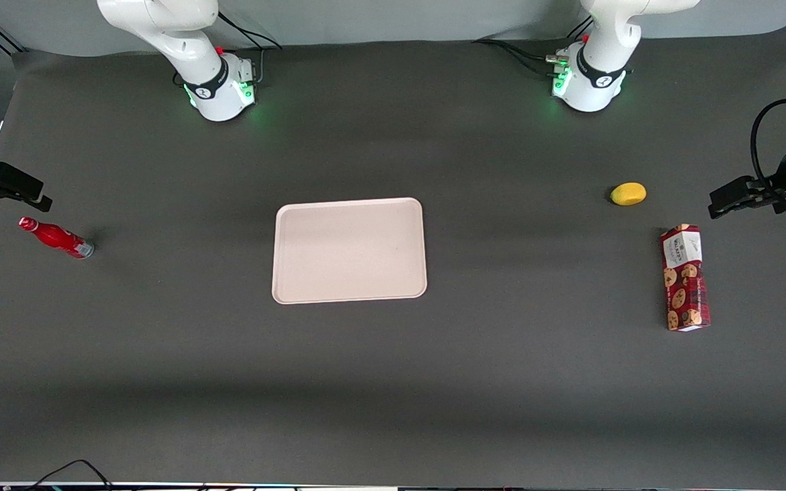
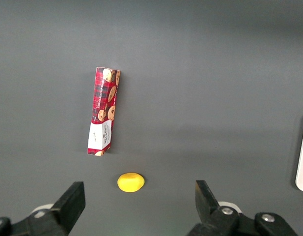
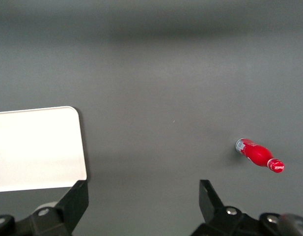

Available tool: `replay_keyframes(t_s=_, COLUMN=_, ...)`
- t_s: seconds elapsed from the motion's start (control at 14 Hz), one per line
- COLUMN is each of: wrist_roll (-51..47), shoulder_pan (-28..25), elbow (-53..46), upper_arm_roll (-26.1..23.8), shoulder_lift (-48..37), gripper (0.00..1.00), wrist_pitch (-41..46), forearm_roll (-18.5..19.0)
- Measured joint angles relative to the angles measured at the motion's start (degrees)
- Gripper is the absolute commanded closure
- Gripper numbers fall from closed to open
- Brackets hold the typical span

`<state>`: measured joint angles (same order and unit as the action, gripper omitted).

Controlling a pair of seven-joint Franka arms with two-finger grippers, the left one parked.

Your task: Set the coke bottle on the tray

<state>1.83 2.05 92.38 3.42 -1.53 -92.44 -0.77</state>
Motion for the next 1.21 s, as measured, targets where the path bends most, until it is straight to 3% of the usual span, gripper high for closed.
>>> replay_keyframes(t_s=0.57, wrist_roll=0.0, shoulder_pan=0.0, elbow=0.7, upper_arm_roll=-0.1, shoulder_lift=0.1, gripper=0.00, wrist_pitch=0.2, forearm_roll=0.2)
replay_keyframes(t_s=1.21, wrist_roll=3.0, shoulder_pan=0.9, elbow=5.1, upper_arm_roll=1.4, shoulder_lift=-0.5, gripper=0.00, wrist_pitch=0.1, forearm_roll=5.6)
